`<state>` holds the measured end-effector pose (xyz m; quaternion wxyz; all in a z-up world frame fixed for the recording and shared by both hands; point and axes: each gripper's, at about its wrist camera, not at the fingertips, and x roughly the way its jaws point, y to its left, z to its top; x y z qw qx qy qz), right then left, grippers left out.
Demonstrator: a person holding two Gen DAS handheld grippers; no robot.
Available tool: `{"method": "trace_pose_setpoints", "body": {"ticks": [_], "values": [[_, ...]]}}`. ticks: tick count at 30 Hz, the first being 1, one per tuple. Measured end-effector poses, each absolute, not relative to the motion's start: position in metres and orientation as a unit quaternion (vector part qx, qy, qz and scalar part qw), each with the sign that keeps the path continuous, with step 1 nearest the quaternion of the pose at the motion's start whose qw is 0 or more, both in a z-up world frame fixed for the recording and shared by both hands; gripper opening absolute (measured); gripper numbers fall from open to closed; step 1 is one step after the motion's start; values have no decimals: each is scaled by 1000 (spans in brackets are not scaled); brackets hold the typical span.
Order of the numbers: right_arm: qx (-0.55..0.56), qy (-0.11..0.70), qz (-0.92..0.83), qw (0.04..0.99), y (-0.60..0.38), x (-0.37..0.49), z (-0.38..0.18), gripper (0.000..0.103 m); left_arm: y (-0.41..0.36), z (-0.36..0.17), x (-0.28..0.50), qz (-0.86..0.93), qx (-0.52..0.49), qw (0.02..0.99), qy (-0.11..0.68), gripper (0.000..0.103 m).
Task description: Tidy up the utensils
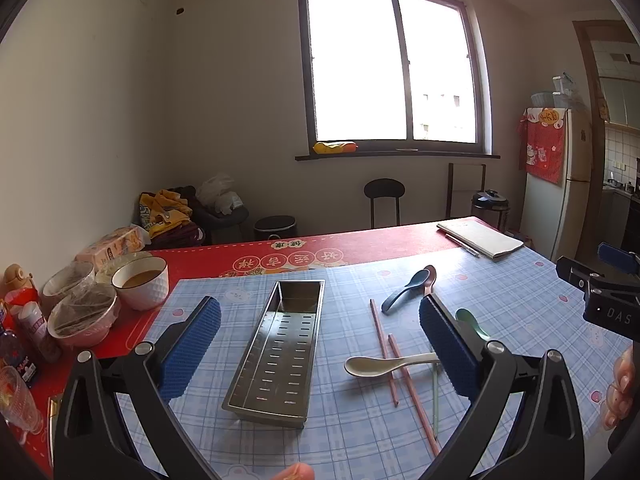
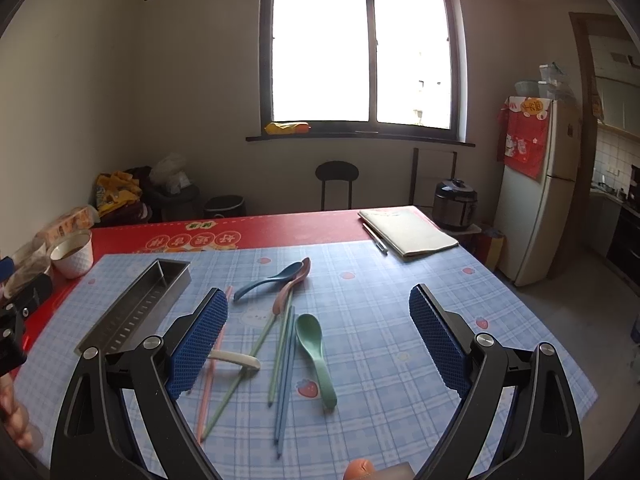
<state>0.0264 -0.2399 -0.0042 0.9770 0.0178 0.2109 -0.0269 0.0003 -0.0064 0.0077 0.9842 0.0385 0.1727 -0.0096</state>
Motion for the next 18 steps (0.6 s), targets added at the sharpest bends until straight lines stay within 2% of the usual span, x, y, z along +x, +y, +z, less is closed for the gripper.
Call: {"method": "trace_pose_setpoints", "body": {"ticks": [18], "values": [[19,210,-31,977,-243,25,-6,89,-9,7,1,-7,36,984,175,97]]}}
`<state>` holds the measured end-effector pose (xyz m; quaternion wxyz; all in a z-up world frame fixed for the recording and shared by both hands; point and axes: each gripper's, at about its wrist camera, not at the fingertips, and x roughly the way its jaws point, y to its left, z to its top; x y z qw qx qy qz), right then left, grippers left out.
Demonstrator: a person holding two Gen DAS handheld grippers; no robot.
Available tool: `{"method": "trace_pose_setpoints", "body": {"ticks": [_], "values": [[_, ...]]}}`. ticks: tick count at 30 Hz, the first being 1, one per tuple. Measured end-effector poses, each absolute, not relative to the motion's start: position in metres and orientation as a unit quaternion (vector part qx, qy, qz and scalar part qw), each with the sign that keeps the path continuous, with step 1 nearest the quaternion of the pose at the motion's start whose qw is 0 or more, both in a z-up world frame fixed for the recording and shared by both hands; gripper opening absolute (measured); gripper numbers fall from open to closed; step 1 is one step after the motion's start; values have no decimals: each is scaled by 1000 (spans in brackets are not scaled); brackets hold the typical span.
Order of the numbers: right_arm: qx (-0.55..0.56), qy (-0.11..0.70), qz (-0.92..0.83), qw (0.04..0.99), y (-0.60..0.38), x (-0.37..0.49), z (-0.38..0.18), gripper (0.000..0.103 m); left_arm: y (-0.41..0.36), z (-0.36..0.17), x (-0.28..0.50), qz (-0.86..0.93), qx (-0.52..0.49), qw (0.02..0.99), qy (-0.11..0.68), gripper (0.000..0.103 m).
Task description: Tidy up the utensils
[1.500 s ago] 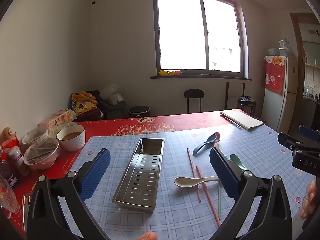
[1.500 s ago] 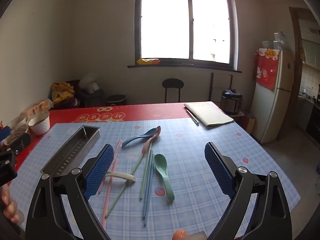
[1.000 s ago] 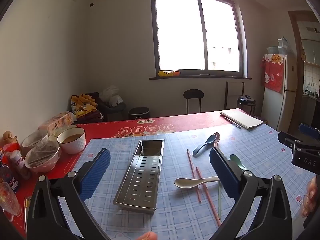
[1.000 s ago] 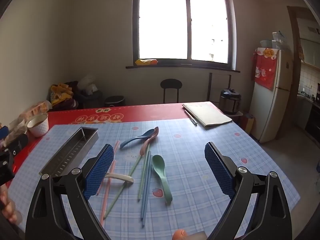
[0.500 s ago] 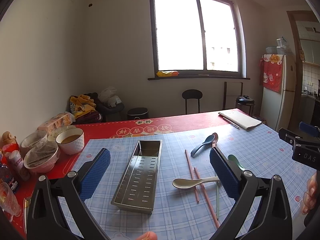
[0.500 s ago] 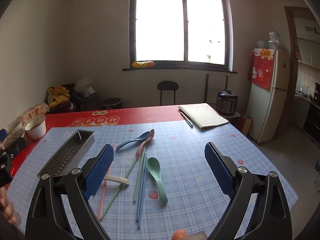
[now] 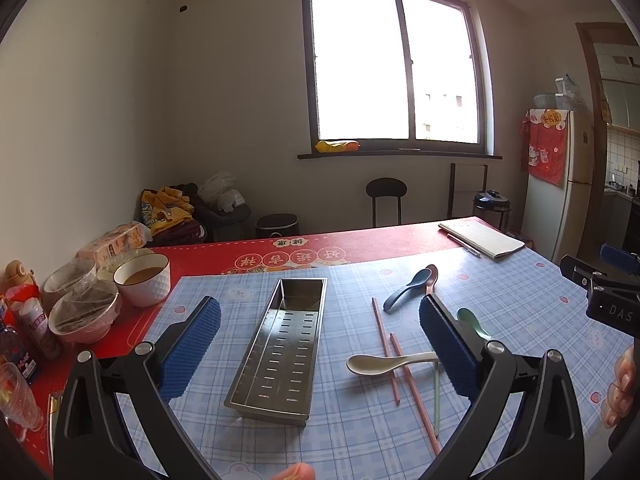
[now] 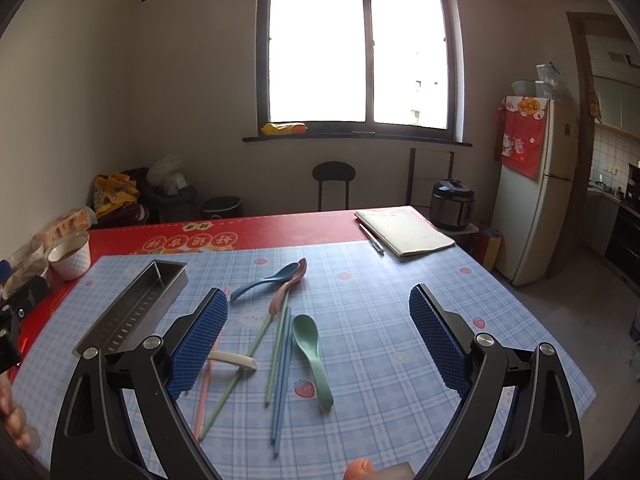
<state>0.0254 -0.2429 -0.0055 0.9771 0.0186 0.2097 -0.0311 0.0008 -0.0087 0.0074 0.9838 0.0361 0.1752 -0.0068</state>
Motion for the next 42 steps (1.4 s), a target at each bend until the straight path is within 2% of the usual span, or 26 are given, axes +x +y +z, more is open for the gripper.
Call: {"method": "trace_pose_setpoints", "body": {"ticks": [31,42], "values": [[17,209,-34,977,-243,22,-4,89,-4,4,-7,-9,33,984,172,97],[19,211,-33,977,-244,22,-4,89,6,8,-6,-21,3,983,183,97]]}}
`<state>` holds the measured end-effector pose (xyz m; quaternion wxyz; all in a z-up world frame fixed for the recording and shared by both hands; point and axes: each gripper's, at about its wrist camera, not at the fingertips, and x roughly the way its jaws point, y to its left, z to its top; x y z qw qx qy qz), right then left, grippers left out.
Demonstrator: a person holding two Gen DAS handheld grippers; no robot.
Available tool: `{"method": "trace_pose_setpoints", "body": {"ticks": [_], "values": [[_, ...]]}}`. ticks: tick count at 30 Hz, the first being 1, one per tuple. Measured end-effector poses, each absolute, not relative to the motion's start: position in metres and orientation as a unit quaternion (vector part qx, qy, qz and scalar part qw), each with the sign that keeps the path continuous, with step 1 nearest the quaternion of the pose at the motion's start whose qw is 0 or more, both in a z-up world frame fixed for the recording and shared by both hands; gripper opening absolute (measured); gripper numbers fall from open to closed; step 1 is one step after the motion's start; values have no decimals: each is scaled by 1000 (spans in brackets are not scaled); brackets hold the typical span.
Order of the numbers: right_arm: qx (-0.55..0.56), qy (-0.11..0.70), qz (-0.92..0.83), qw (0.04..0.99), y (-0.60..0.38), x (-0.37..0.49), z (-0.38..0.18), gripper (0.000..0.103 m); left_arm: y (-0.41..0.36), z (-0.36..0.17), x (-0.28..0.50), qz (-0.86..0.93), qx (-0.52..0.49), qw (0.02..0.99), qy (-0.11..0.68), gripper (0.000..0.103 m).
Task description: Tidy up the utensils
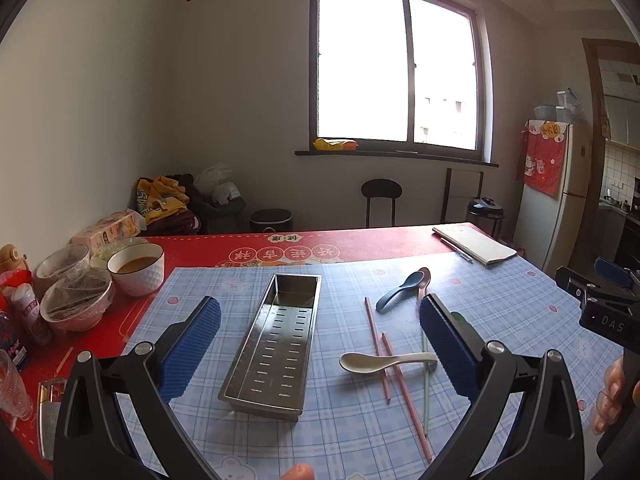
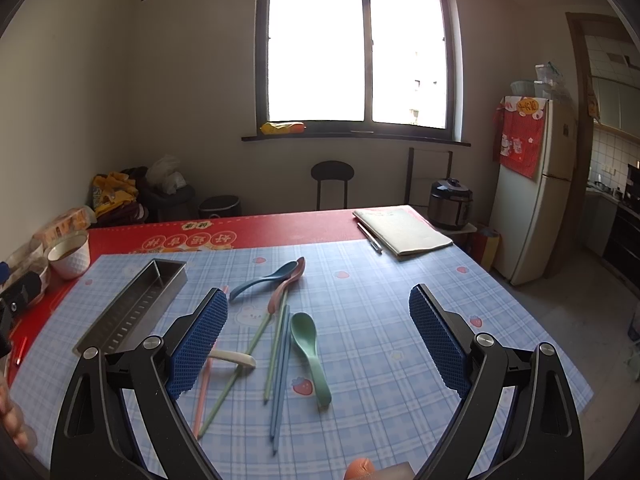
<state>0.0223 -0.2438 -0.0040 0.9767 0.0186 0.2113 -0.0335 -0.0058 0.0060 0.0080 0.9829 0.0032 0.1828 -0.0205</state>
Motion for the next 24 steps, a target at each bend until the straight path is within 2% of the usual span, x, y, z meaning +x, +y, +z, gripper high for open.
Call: {"method": "trace_pose_setpoints", "body": {"ticks": [11,16,22,24], "values": [[33,230,7,973,-255,39,-21,89,20,-10,12,-55,-30,976,207,97],[64,266,22,962,-276,61,-47,89,20,-21,19,-63,-30,975,212,97],[87,302,37,949,-292,87,-79,89,13,-37,34,-68,-15,970,234,83],[88,308,44,946,-292,95,-87,89,10,-43,40,-73,-5,967,244,73]]}}
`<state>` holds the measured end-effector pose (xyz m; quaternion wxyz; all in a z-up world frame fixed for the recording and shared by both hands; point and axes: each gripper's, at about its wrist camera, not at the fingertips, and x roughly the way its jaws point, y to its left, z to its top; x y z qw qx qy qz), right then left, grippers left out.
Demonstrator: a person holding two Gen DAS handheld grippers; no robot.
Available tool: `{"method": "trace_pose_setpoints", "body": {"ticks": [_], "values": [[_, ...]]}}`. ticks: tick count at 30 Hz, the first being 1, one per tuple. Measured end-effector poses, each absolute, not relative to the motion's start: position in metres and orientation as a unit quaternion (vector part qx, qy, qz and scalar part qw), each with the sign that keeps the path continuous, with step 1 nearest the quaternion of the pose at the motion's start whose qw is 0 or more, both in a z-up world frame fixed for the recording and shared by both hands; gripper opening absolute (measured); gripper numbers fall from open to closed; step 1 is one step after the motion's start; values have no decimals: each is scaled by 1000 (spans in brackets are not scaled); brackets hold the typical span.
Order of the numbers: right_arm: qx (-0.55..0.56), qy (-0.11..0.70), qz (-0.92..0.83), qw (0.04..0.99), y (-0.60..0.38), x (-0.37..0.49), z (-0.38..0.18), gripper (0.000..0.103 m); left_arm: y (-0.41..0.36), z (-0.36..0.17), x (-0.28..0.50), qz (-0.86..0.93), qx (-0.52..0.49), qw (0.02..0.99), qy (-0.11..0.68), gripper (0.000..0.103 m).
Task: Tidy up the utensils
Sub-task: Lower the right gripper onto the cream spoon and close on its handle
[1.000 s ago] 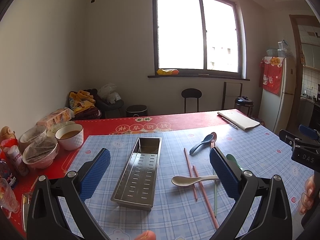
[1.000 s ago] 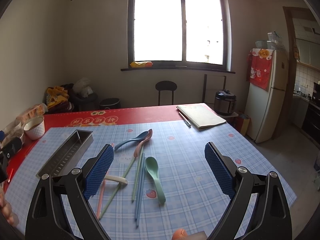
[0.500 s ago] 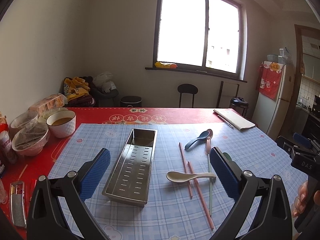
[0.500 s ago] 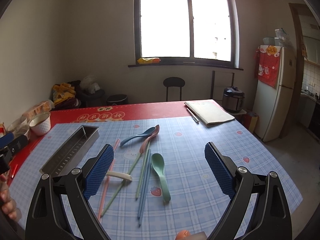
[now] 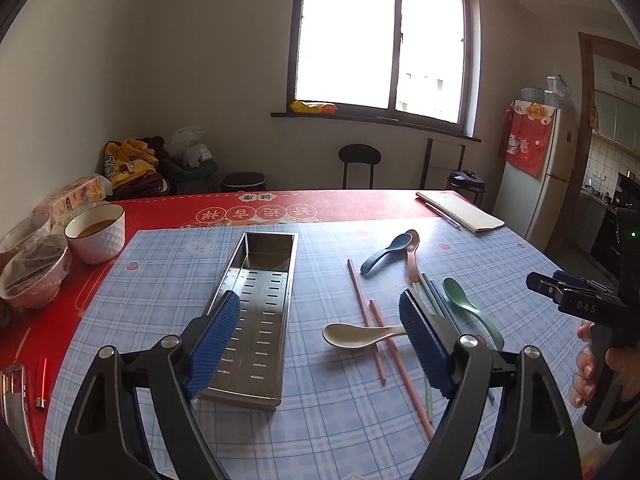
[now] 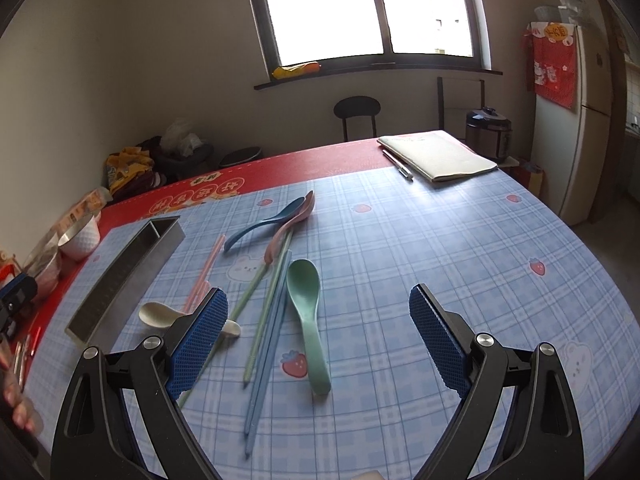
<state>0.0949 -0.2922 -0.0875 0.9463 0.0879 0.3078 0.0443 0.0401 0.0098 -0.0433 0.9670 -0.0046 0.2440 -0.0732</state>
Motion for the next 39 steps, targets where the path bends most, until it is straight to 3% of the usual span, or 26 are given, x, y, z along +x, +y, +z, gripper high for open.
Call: {"method": "trace_pose_setpoints", "body": {"ticks": [7,8,10,14,20,25,39], "values": [[67,316,94,942,-279,135,-102,89,-8,-76,70,-108,-16,942,317,41],[60,319,108,940,-274,140,-104,88,-11,-80,73,-105,-14,940,324,41],[36,331,132,933,-262,149,-110,71,-15,-87,77,-98,-10,939,330,41],[-8,375,188,908,-239,166,-127,53,-15,-94,83,-83,-11,939,332,41],[-111,403,261,870,-196,173,-142,36,-15,-100,86,-70,-4,946,316,41],[-176,405,304,844,-167,175,-148,30,-16,-104,84,-61,-11,954,294,41],[-222,458,357,783,-129,195,-151,30,-6,-119,82,-70,-54,959,269,41]]}}
